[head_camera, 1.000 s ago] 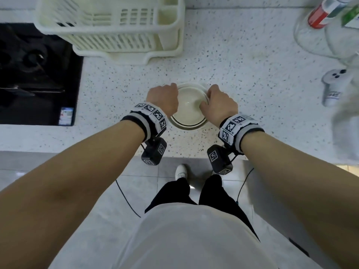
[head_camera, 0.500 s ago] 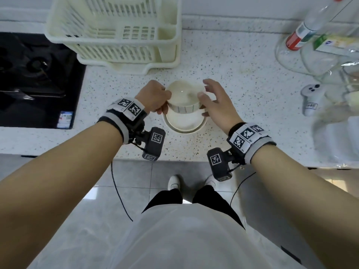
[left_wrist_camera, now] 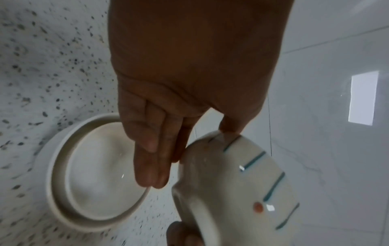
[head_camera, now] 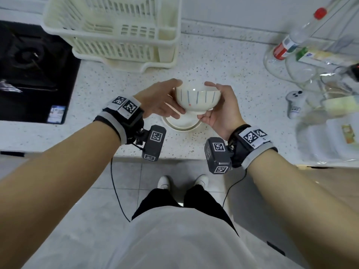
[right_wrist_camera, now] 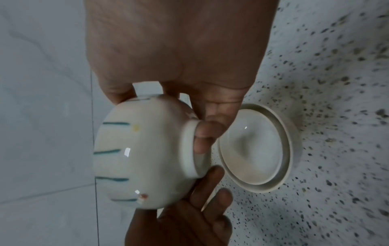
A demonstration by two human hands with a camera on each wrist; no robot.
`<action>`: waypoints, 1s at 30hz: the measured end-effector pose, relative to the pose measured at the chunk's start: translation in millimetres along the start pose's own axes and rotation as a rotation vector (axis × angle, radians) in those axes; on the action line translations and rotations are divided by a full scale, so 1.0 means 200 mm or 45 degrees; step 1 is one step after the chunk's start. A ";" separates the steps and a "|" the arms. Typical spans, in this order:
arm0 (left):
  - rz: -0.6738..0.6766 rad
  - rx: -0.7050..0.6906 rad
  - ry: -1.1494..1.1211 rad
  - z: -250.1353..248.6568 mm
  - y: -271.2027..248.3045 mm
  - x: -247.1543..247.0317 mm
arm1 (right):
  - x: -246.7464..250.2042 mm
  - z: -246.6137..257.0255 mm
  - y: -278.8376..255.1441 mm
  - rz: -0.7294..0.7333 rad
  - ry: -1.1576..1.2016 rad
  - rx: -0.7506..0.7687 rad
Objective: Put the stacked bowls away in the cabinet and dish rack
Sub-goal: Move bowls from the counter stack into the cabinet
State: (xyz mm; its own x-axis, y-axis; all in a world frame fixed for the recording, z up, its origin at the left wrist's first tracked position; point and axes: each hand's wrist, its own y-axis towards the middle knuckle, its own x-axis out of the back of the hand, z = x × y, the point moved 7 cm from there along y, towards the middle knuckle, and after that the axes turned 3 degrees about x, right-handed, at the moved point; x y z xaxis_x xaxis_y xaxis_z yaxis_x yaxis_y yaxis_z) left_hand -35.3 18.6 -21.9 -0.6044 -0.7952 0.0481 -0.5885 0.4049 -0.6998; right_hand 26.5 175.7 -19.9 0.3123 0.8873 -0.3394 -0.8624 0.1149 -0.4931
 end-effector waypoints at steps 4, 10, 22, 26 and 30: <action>0.175 0.030 -0.081 0.06 0.04 -0.16 | 0.09 -0.10 -0.06 -0.095 0.143 -0.057; 0.364 0.102 -0.185 0.16 0.01 -0.42 | 0.30 -0.19 -0.19 -0.279 -0.081 -0.166; 0.213 0.061 -0.230 0.44 -0.24 -1.04 | 0.85 -0.43 -0.83 -0.565 -0.072 -0.075; 0.158 0.080 -0.248 0.66 -0.33 -1.32 | 1.04 -0.54 -1.11 -0.546 -0.190 -0.027; 0.105 0.123 -0.255 0.87 -0.36 -1.54 | 1.19 -0.70 -1.30 -0.504 -0.319 -0.045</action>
State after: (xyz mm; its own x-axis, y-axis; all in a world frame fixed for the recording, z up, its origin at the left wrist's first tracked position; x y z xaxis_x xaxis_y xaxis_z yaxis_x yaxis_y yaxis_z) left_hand 286.4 155.0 -110.3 -0.5243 -0.8386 -0.1478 -0.4817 0.4352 -0.7607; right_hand 380.8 294.7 -85.0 0.5052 0.8591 0.0821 -0.6807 0.4552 -0.5740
